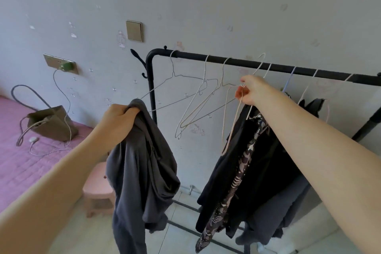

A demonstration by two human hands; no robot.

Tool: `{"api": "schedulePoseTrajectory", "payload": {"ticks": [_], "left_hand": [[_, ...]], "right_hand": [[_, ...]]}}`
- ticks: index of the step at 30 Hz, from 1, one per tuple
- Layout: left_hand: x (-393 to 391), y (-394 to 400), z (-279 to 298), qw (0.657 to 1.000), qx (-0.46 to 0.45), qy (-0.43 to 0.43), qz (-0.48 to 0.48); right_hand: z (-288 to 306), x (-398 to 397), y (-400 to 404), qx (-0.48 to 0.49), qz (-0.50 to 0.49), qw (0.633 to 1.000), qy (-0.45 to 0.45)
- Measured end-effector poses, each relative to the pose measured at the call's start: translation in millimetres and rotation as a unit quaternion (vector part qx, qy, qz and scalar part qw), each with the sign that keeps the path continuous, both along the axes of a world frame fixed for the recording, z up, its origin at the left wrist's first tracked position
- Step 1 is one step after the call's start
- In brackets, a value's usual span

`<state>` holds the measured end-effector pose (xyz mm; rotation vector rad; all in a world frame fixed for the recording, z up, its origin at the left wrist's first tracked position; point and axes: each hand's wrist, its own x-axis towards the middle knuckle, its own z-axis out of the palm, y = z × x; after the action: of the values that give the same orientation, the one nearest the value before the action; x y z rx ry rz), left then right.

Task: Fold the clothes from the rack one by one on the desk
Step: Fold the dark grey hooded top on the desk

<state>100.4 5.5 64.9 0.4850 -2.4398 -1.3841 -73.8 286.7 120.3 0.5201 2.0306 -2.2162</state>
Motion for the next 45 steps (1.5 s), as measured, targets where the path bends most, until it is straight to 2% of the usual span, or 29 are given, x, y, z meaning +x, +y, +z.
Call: {"api": "schedulePoseTrajectory", "payload": {"ticks": [4, 12, 16, 20, 23, 25, 27, 29, 31, 34, 40, 45], "left_hand": [[-9, 0, 4, 0.999, 0.016, 0.011, 0.044], [-21, 8, 4, 0.998, 0.025, 0.019, 0.051], [-22, 13, 10, 0.998, 0.004, 0.022, 0.051], [-24, 15, 18, 0.998, 0.000, 0.024, 0.052], [-24, 16, 25, 0.998, 0.001, 0.033, 0.058], [-26, 16, 30, 0.997, 0.009, 0.044, 0.063], [-27, 14, 35, 0.996, 0.018, 0.052, 0.063], [-26, 12, 40, 0.995, 0.024, 0.063, 0.067], [-25, 10, 47, 0.994, 0.024, 0.079, 0.077], [-22, 4, 56, 0.990, 0.021, 0.106, 0.095], [-3, -6, 76, 0.979, 0.053, 0.138, 0.142], [27, -12, 89, 0.968, 0.092, 0.159, 0.170]], "right_hand": [[6, -27, 5, 0.006, -0.011, 1.000, 0.001], [-9, -47, 8, 0.037, 0.006, 0.999, -0.003], [-21, -41, 10, 0.087, 0.030, 0.996, -0.019], [-26, -33, 12, 0.182, 0.078, 0.980, -0.002], [-29, -24, 9, 0.331, 0.096, 0.938, 0.030], [-31, -14, 3, 0.452, 0.114, 0.883, 0.049], [-32, 1, -6, 0.513, 0.128, 0.843, 0.097], [-33, 19, -20, 0.503, 0.168, 0.833, 0.161], [-34, 38, -33, 0.470, 0.237, 0.831, 0.180], [-41, 59, -50, 0.438, 0.352, 0.816, 0.136], [-83, 85, -78, 0.412, 0.518, 0.749, 0.032], [-111, 107, -106, 0.339, 0.587, 0.735, 0.000]]}}
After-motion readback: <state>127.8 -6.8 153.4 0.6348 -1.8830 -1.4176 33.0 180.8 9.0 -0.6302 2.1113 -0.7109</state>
